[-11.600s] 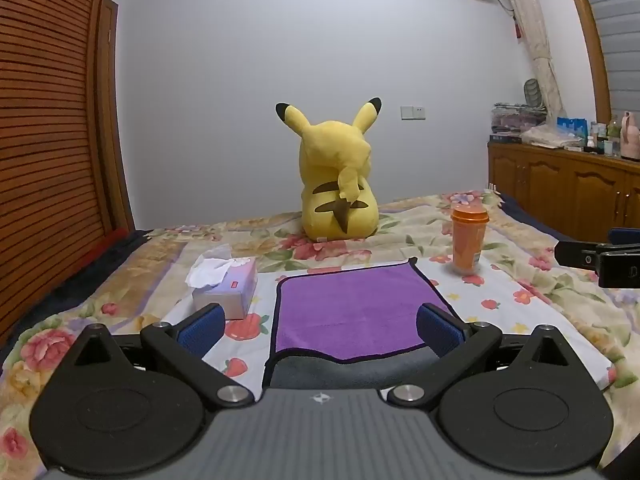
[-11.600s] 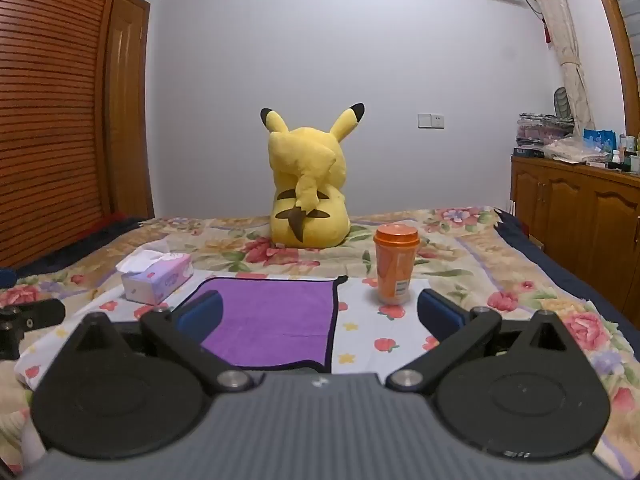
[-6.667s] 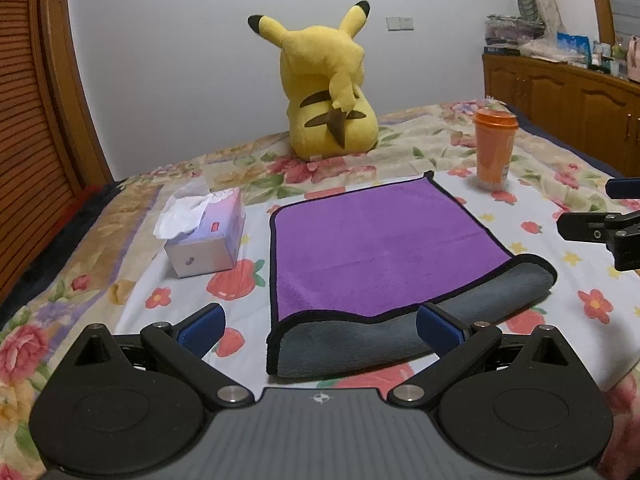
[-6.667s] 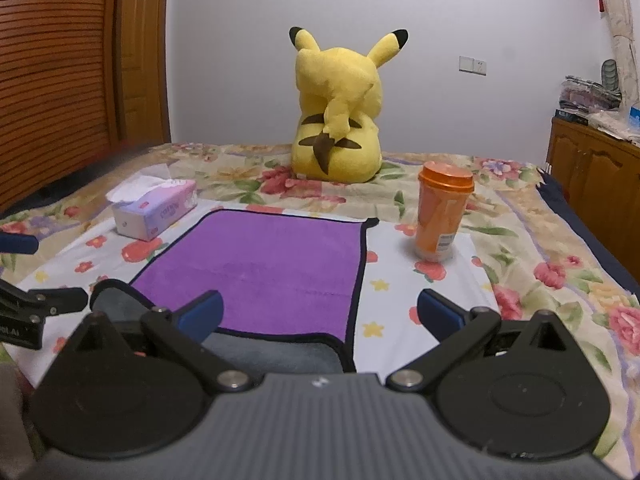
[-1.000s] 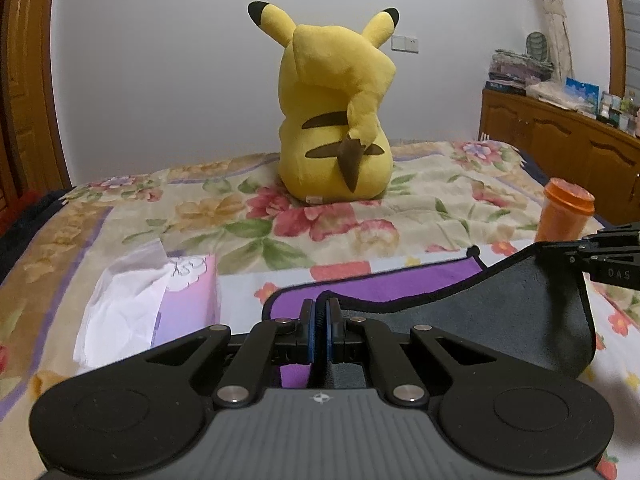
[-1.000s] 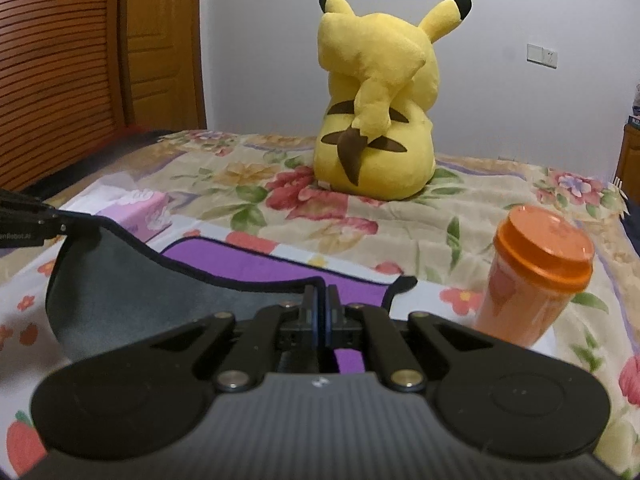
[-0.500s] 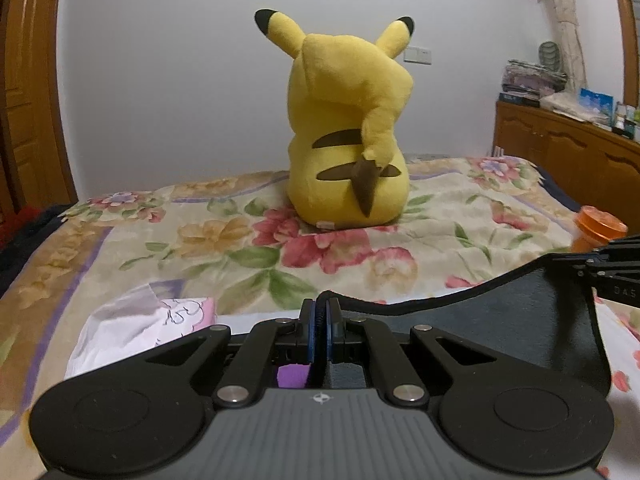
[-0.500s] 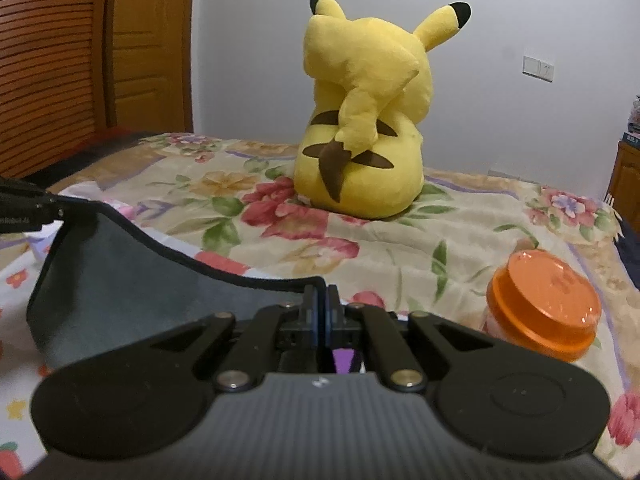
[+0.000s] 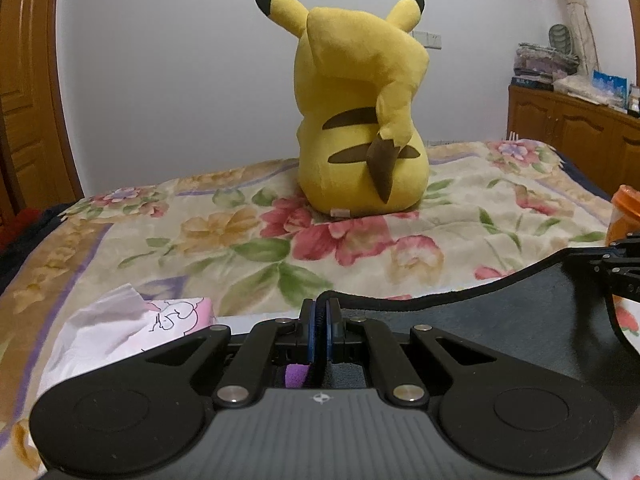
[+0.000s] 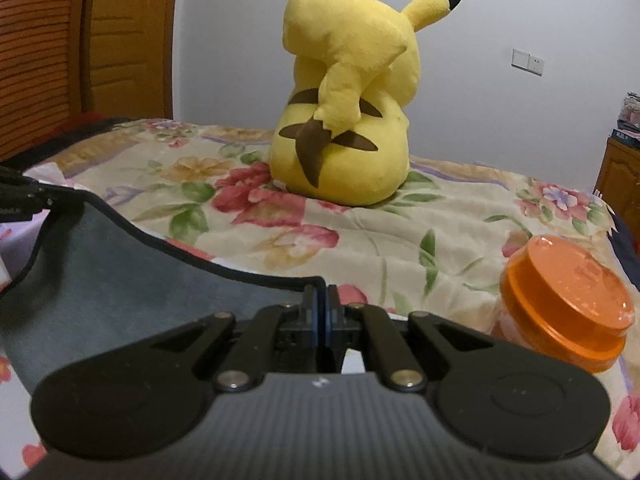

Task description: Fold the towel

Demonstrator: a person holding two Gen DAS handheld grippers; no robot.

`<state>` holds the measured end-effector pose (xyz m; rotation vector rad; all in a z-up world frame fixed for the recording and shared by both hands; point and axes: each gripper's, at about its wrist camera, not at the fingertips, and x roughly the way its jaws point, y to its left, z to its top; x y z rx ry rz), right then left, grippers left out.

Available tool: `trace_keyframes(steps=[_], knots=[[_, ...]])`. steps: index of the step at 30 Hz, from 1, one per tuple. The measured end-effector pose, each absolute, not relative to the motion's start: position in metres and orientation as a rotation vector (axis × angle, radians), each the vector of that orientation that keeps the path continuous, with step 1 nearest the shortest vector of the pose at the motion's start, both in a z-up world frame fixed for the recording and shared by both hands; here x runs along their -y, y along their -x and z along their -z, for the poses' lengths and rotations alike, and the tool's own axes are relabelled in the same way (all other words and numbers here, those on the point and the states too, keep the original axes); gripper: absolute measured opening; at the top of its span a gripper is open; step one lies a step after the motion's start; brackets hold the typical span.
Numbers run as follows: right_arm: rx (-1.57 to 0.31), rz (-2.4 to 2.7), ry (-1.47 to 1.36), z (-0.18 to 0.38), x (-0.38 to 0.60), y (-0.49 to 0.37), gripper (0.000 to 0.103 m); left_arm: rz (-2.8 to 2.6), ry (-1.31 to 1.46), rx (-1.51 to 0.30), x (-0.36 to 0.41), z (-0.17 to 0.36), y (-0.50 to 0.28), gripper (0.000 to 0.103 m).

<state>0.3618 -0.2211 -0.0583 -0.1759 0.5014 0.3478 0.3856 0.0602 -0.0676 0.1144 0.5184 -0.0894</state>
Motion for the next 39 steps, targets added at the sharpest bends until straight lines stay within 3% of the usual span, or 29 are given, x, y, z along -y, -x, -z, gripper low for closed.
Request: trace_keyframes(steps=[10, 16, 17, 18, 19, 21, 24, 26, 29, 32, 34, 36, 39], knots=[[-0.514, -0.333, 0.173, 0.072, 0.218, -0.376, 0.004, 0.077, -0.137, -0.570, -0.062, 0.089, -0.404, 0.009], [-0.544, -0.330, 0.204, 0.087, 0.214, -0.373, 0.012, 0.092, -0.117, -0.623, -0.062, 0.101, -0.402, 0.027], [-0.550, -0.332, 0.193, 0.088, 0.216, -0.371, 0.013, 0.097, -0.105, -0.631, -0.062, 0.100, -0.400, 0.034], [-0.558, -0.333, 0.185, 0.087, 0.217, -0.369, 0.019, 0.099, -0.100, -0.631, -0.062, 0.099, -0.397, 0.040], [-0.561, -0.328, 0.183, 0.086, 0.218, -0.365, 0.039, 0.101, -0.100, -0.626, -0.061, 0.097, -0.392, 0.041], [-0.550, -0.332, 0.170, 0.080, 0.221, -0.354, 0.053, 0.108, -0.106, -0.620, -0.059, 0.090, -0.383, 0.047], [-0.544, -0.348, 0.141, 0.068, 0.226, -0.336, 0.053, 0.120, -0.101, -0.614, -0.056, 0.079, -0.366, 0.063], [-0.541, -0.350, 0.113, 0.059, 0.229, -0.322, 0.054, 0.125, -0.102, -0.609, -0.054, 0.071, -0.354, 0.065], [-0.543, -0.356, 0.081, 0.047, 0.233, -0.303, 0.058, 0.121, -0.100, -0.601, -0.051, 0.059, -0.335, 0.078], [-0.533, -0.358, 0.070, 0.035, 0.234, -0.282, 0.068, 0.116, -0.098, -0.592, -0.049, 0.048, -0.316, 0.088], [-0.530, -0.361, 0.056, 0.028, 0.235, -0.271, 0.087, 0.113, -0.094, -0.589, -0.048, 0.042, -0.305, 0.093], [-0.521, -0.358, 0.048, 0.020, 0.235, -0.259, 0.097, 0.107, -0.095, -0.578, -0.046, 0.035, -0.293, 0.099], [-0.509, -0.355, 0.046, 0.011, 0.236, -0.245, 0.103, 0.099, -0.103, -0.556, -0.042, 0.025, -0.277, 0.103]])
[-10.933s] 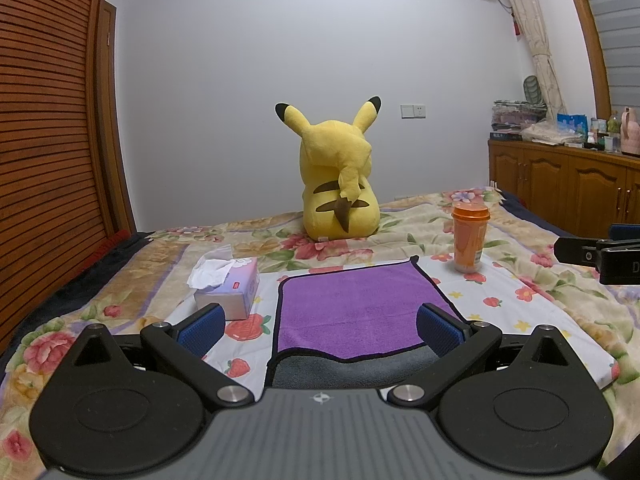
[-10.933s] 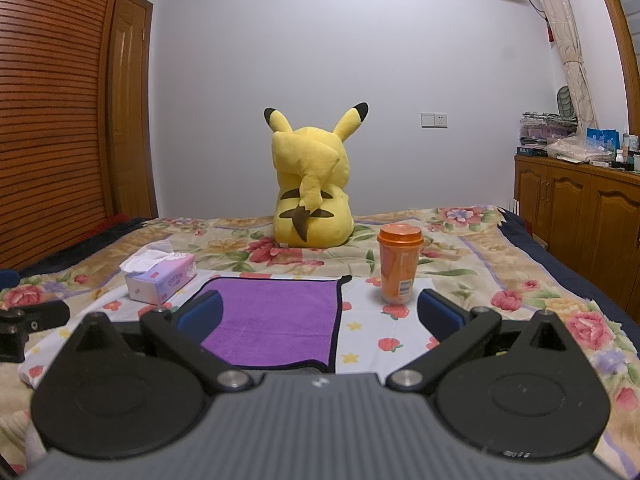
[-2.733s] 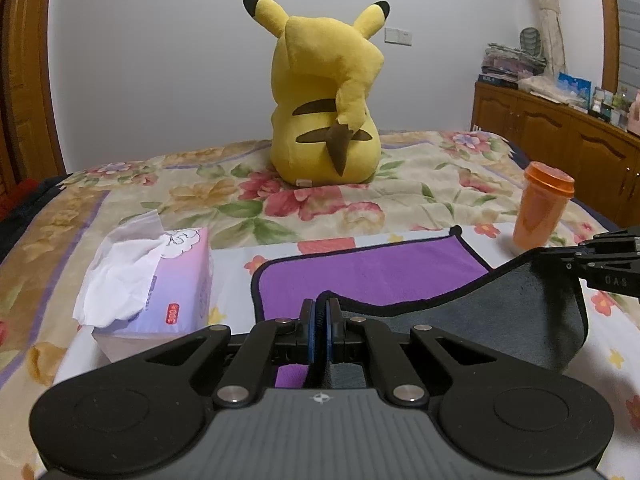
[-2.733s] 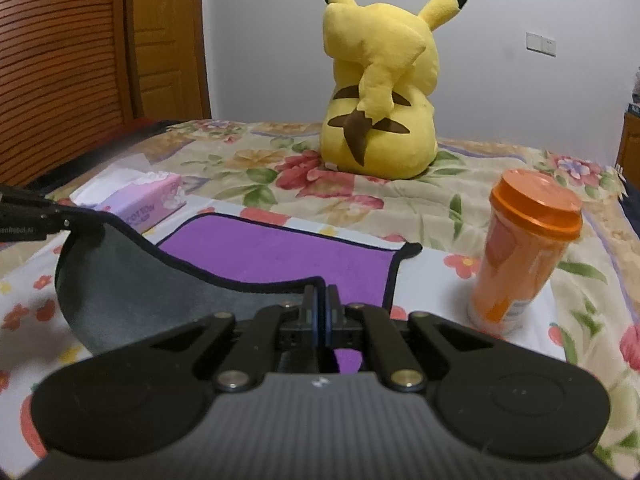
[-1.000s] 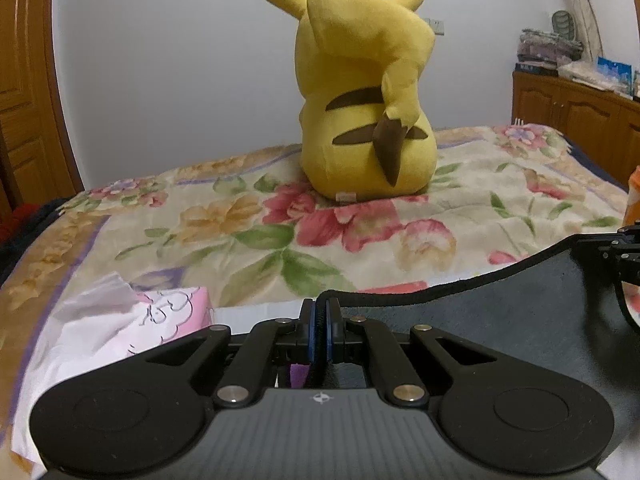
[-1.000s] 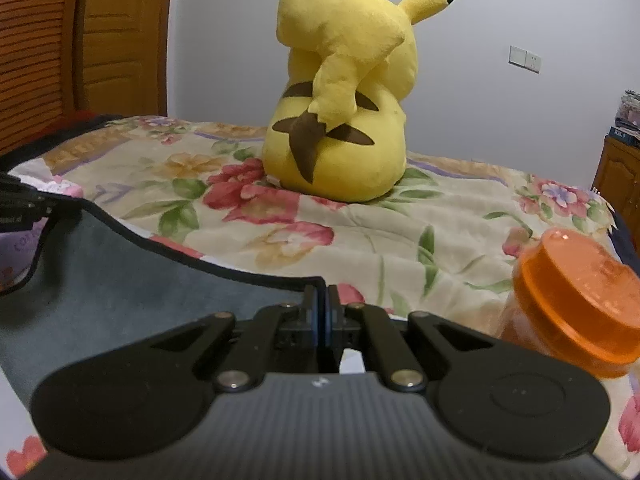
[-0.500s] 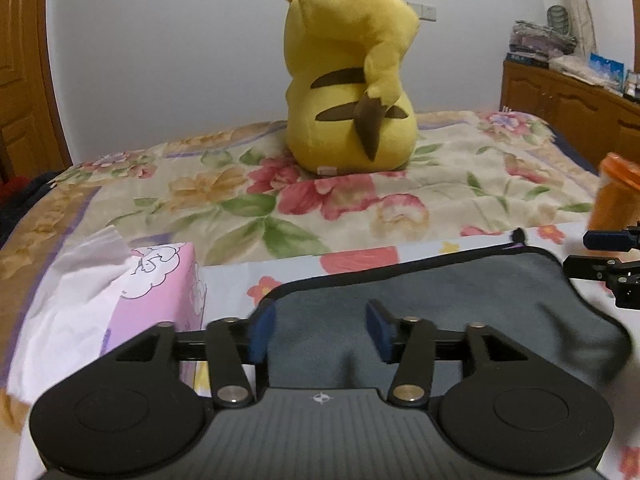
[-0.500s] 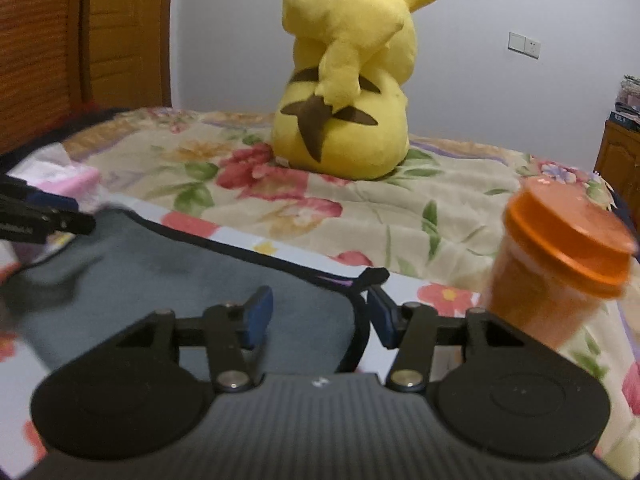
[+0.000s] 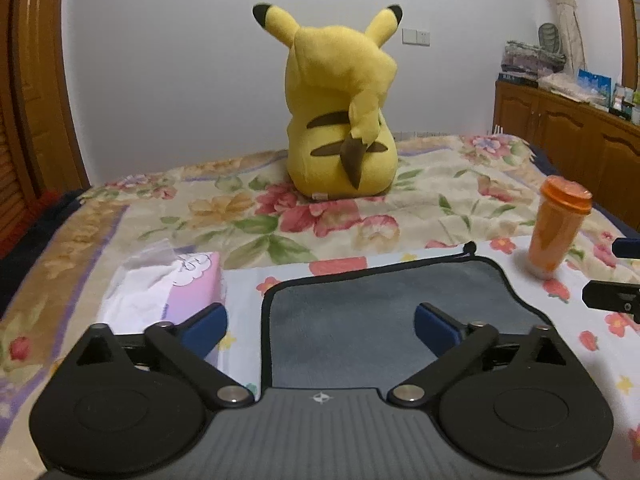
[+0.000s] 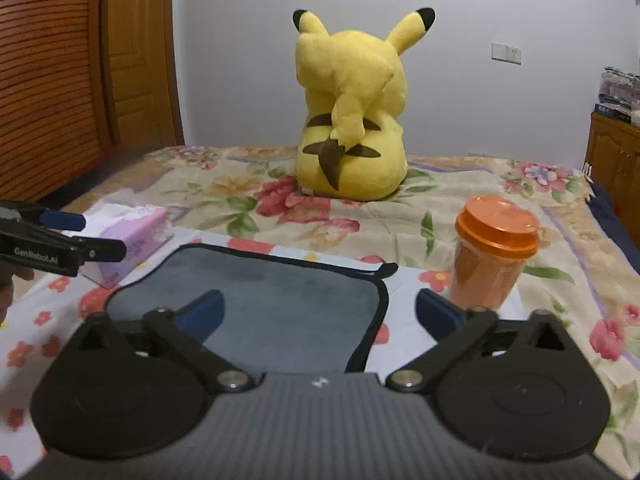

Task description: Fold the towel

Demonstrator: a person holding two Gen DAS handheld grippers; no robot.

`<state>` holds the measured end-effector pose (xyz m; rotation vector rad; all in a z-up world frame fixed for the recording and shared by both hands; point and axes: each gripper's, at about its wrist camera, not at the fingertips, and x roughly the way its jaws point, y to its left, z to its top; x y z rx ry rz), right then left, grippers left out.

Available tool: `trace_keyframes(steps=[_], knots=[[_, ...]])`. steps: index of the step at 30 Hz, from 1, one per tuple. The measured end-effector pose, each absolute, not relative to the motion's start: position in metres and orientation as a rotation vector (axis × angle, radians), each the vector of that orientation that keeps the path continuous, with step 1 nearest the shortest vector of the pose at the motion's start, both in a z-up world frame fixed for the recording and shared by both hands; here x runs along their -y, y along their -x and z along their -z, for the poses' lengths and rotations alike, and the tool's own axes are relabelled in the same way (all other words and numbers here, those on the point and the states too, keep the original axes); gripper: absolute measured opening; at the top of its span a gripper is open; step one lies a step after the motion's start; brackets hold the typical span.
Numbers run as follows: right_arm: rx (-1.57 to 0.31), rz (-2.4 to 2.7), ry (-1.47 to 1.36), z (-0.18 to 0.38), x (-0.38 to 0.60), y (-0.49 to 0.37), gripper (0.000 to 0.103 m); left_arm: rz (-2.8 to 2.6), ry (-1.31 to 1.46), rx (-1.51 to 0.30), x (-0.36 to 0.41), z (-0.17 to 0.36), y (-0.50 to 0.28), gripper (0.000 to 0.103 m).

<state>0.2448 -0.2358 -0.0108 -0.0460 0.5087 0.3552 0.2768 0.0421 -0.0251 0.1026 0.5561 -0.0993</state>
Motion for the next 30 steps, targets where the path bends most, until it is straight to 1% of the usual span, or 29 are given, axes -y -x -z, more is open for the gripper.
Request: trace_keyframes(steps=[19, 30], knots=[[-0.482, -0.299, -0.013, -0.026, 0.253, -0.177, 0.103, 0.069, -0.155, -0.518, -0.008, -0.024, -0.192, 0.103], [-0.483, -0.296, -0.004, -0.032, 0.255, -0.138, 0.103, 0.075, -0.150, -0.531, -0.006, -0.026, -0.143, 0.103]])
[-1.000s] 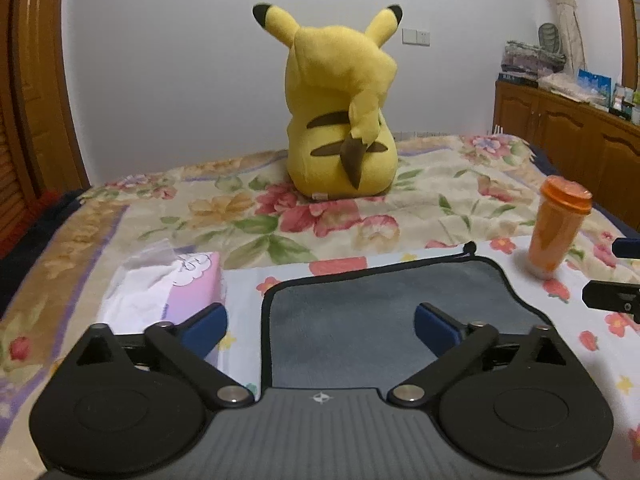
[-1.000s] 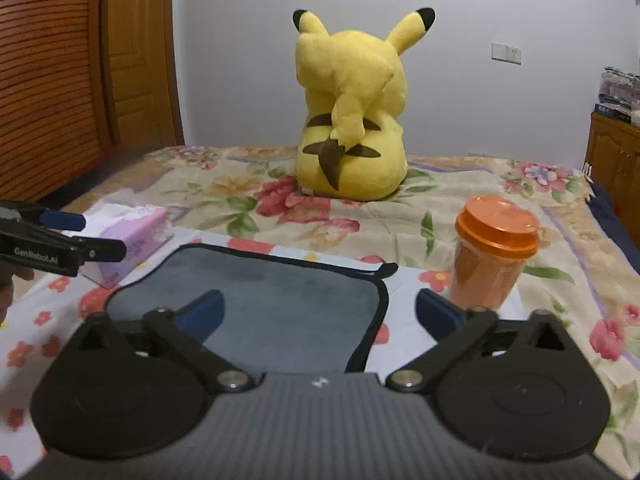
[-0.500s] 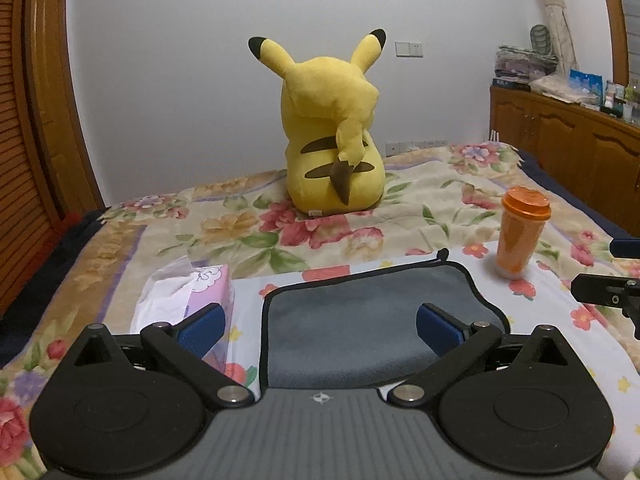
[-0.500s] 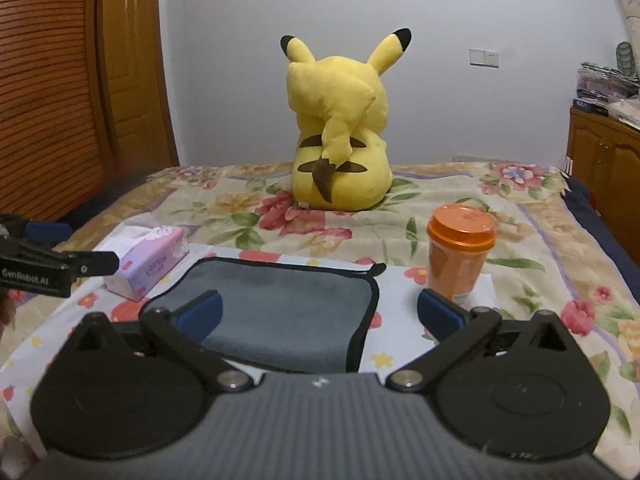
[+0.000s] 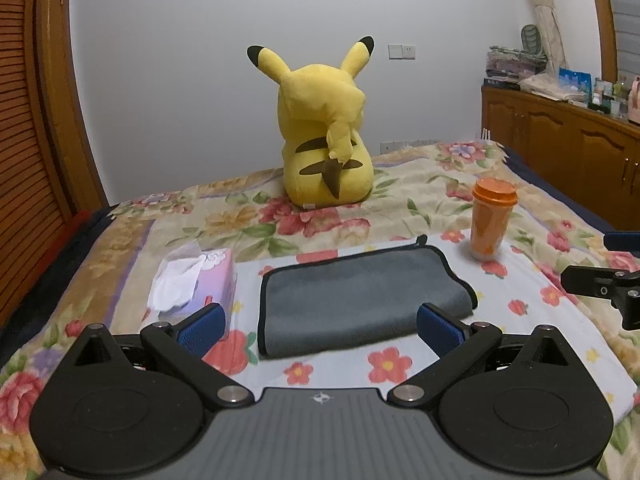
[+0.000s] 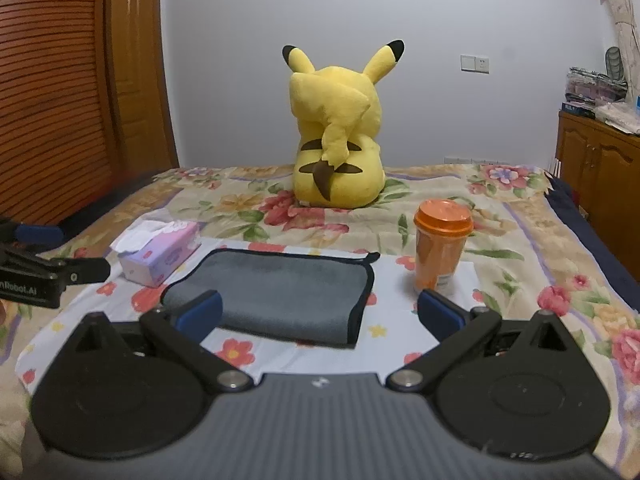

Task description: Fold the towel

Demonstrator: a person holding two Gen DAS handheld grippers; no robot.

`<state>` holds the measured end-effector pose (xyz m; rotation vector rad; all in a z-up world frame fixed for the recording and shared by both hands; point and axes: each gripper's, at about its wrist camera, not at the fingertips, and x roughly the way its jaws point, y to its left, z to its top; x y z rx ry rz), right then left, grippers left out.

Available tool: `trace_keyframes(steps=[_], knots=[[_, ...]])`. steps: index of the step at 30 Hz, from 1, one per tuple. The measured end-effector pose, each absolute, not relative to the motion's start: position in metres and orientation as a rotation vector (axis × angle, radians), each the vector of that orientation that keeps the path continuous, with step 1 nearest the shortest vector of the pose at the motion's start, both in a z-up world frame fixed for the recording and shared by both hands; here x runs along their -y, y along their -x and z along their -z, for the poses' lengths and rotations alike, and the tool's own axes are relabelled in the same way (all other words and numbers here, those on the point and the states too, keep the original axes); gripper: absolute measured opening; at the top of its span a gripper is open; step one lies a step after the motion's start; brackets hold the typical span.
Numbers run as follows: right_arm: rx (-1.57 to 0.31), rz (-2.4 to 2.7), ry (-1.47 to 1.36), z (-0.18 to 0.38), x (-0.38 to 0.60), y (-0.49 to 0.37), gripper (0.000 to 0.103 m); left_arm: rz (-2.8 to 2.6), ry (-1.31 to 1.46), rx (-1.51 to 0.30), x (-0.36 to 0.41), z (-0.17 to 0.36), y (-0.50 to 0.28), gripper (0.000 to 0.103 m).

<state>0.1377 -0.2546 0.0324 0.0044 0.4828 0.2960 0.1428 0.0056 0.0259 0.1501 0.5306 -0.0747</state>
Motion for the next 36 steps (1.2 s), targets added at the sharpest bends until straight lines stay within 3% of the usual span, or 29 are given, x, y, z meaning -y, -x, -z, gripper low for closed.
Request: trace_keyframes(steps=[36], knots=[[-0.543, -0.280, 0.000, -0.005, 0.241, -0.061, 0.103, 0.109, -0.146, -0.614, 0.015, 0.028, -0.049, 0.103]])
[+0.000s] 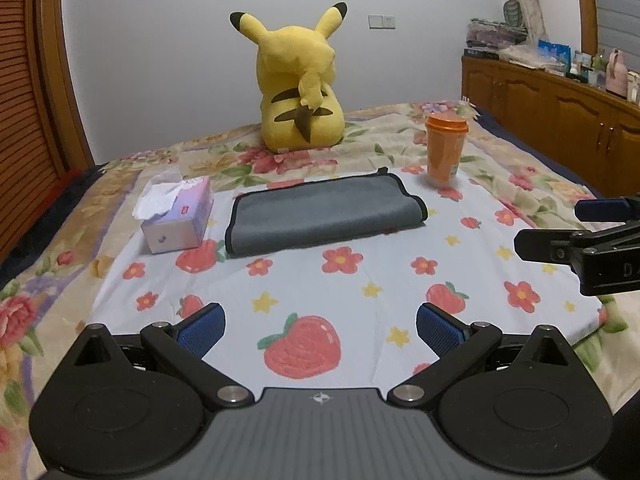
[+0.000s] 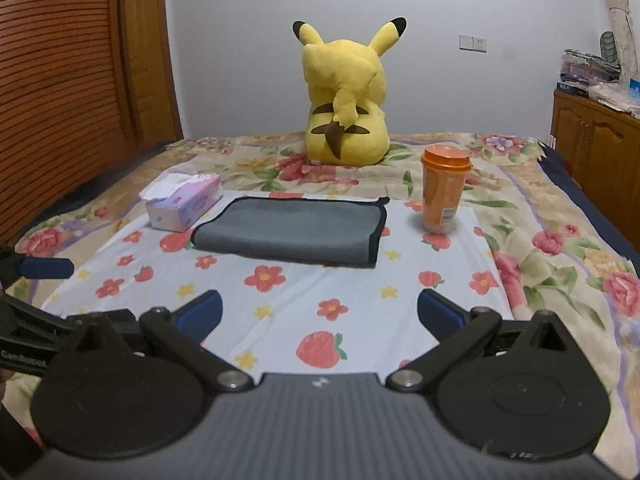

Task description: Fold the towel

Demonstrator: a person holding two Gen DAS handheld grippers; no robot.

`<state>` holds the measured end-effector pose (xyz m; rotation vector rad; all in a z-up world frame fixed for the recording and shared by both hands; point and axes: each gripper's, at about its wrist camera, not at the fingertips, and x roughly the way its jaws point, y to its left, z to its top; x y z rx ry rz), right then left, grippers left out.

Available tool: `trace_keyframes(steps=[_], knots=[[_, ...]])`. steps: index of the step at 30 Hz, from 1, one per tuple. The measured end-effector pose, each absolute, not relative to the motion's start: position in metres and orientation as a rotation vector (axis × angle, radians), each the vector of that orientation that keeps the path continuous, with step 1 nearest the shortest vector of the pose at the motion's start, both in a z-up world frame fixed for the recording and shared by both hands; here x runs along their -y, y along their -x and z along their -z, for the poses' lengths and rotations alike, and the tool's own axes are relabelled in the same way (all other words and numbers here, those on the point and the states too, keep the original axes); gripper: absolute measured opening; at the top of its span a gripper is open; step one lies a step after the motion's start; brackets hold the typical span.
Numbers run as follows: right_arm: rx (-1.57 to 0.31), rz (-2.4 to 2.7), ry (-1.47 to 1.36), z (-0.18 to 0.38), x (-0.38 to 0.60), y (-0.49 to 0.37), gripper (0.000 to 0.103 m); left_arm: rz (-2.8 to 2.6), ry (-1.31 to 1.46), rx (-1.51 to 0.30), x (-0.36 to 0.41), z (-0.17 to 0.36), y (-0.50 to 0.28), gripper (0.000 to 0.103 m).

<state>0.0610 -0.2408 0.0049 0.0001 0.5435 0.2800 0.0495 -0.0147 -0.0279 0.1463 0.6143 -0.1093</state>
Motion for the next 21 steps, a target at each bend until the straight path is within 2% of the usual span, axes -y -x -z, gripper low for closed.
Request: trace_keyframes(steps=[21], knots=[[-0.541, -0.245, 0.000, 0.007, 0.243, -0.056, 0.103, 0.070, -0.124, -0.552, 0.004, 0.034, -0.038, 0.103]])
